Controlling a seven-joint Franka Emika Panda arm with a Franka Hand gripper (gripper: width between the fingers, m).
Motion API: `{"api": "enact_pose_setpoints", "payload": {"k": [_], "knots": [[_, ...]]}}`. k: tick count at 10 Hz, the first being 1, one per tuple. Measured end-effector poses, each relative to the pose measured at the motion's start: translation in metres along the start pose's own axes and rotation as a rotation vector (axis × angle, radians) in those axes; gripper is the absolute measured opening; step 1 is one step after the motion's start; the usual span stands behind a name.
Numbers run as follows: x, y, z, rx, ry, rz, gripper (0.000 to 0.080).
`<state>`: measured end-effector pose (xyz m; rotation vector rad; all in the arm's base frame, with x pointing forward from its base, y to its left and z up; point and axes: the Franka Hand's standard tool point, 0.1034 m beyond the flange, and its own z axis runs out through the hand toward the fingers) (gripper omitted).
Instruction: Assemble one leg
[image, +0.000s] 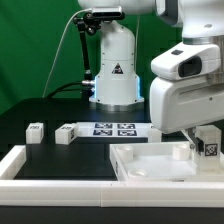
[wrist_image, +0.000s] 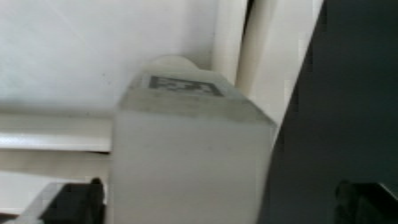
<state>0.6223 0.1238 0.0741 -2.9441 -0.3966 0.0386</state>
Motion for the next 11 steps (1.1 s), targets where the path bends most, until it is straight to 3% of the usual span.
{"api": "enact_pose_setpoints", "payload": {"k": [1, 2, 3, 4, 5, 6, 7, 11], "knots": [[0.0000, -0.0001, 0.0001, 0.000, 0.000, 0.000, 0.0648], [-0.0001, -0.0001, 0.0001, 0.000, 0.000, 0.000, 0.0551], [-0.0001, -0.0001, 0.0001, 0.000, 0.000, 0.000, 0.0404], [-0.0001, -0.0001, 0.0001, 0.000, 0.000, 0.000, 0.0404], [-0.0001, -0.0001, 0.0002, 0.000, -0.001, 0.000, 0.0225], [-0.0001, -0.0001, 0.0002, 0.000, -0.001, 0.000, 0.0225], [-0.0001, -0.0001, 0.0002, 0.000, -0.001, 0.000, 0.0054], [0.0000, -0.0009, 0.0003, 0.002, 0.000, 0.066, 0.0001]]}}
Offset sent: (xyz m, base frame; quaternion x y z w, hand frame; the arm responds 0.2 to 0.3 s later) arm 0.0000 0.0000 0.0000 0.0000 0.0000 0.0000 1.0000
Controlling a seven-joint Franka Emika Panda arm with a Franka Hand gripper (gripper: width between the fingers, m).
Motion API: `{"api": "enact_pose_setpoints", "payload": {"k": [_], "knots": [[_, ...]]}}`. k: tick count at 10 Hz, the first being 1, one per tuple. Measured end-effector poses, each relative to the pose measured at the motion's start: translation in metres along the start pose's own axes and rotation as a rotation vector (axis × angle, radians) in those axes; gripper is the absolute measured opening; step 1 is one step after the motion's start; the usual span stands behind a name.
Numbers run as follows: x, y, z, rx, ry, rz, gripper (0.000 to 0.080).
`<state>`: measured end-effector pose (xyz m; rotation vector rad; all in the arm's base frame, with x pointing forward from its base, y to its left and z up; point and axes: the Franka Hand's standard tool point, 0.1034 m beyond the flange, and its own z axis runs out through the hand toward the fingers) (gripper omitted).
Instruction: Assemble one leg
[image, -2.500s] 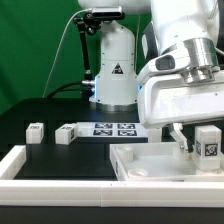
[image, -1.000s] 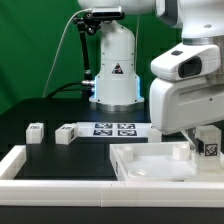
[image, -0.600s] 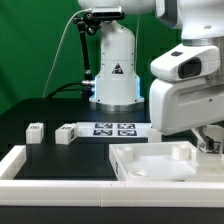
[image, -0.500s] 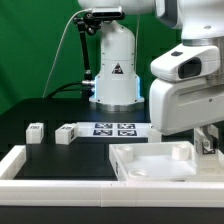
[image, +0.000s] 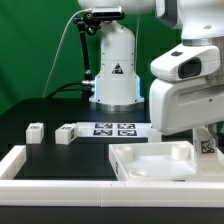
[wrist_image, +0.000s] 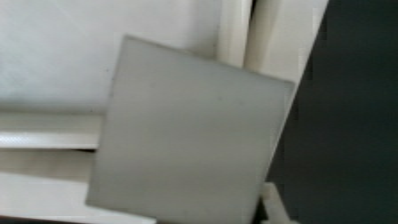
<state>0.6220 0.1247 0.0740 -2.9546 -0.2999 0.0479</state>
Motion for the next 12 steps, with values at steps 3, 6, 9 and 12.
{"api": "enact_pose_setpoints", "payload": {"k": [3, 6, 9, 12], "knots": [[0.000, 0.000, 0.000, 0.000, 0.000, -0.008, 0.0044], [-0.001, 0.002, -0.003, -0.002, 0.003, -0.007, 0.0219], [0.000, 0.007, -0.008, -0.006, 0.019, -0.002, 0.0551], [-0.014, 0.013, -0.006, -0.020, 0.053, 0.009, 0.0645]]}}
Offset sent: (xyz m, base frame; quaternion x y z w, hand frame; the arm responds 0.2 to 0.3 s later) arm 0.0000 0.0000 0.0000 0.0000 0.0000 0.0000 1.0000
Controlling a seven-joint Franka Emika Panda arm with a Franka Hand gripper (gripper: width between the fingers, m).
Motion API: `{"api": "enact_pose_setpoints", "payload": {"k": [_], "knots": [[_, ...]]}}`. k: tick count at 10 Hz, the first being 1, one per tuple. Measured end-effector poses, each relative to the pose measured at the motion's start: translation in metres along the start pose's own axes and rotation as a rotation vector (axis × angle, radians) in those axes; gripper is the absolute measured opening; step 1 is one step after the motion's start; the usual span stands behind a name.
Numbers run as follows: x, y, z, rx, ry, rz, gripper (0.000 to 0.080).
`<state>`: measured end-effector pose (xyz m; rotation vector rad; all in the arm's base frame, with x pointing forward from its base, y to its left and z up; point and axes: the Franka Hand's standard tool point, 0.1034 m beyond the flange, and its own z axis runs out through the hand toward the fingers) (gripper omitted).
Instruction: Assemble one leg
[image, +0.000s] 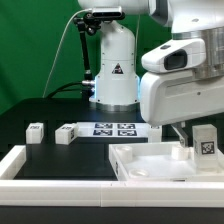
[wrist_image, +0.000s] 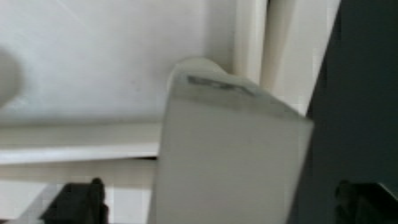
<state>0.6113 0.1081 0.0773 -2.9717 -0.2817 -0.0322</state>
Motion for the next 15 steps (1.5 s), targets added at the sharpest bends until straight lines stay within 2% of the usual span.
{"api": "enact_pose_setpoints", "payload": {"k": [2, 4, 5, 6, 7, 8, 9, 11, 13, 15], "knots": [[-0.013, 0.004, 0.008, -0.004, -0.004, 0.007, 0.0649], [-0.012, 0.004, 0.009, -0.004, -0.002, 0.005, 0.0649], [-0.012, 0.004, 0.009, -0.004, -0.002, 0.005, 0.0511], [-0.012, 0.004, 0.009, -0.004, -0.002, 0.005, 0.0511], [-0.012, 0.004, 0.009, -0.003, -0.003, 0.005, 0.0323], [-0.012, 0.004, 0.009, -0.003, -0.002, 0.005, 0.0323], [-0.012, 0.004, 0.009, -0.003, -0.002, 0.026, 0.0290], [-0.012, 0.003, 0.010, -0.001, -0.002, 0.071, 0.0290], [-0.006, -0.006, 0.011, 0.015, 0.030, 0.400, 0.0290], [-0.004, -0.008, 0.012, 0.027, 0.048, 0.688, 0.0290]]}}
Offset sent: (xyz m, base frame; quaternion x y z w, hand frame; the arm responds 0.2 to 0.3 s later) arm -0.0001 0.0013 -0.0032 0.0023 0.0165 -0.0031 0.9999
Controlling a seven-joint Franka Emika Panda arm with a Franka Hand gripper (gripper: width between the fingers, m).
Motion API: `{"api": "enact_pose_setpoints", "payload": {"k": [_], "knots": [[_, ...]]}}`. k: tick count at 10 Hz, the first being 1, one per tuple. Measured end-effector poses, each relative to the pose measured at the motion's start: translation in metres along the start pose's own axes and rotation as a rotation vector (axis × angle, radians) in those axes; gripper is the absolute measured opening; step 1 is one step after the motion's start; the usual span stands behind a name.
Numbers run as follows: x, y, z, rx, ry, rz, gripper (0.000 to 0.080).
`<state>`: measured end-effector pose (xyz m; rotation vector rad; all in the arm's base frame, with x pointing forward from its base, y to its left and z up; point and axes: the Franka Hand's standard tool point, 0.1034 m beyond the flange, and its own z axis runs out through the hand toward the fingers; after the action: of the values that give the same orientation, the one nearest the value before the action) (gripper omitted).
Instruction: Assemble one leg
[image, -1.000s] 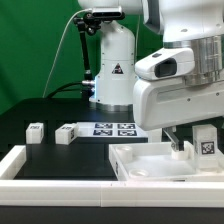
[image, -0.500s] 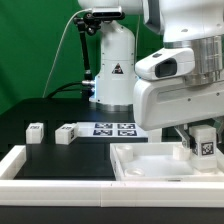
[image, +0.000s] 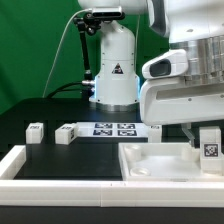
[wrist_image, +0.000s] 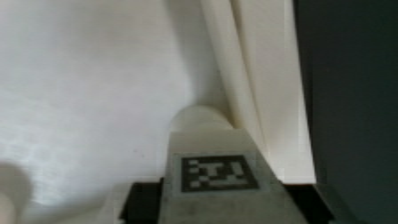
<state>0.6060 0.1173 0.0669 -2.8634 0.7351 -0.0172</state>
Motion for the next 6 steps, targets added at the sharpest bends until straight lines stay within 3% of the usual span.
{"api": "enact_pose_setpoints", "payload": {"k": [6], "knots": [[0.0002, -0.0051, 0.0021, 0.046, -0.009, 0.954, 0.0291]]}}
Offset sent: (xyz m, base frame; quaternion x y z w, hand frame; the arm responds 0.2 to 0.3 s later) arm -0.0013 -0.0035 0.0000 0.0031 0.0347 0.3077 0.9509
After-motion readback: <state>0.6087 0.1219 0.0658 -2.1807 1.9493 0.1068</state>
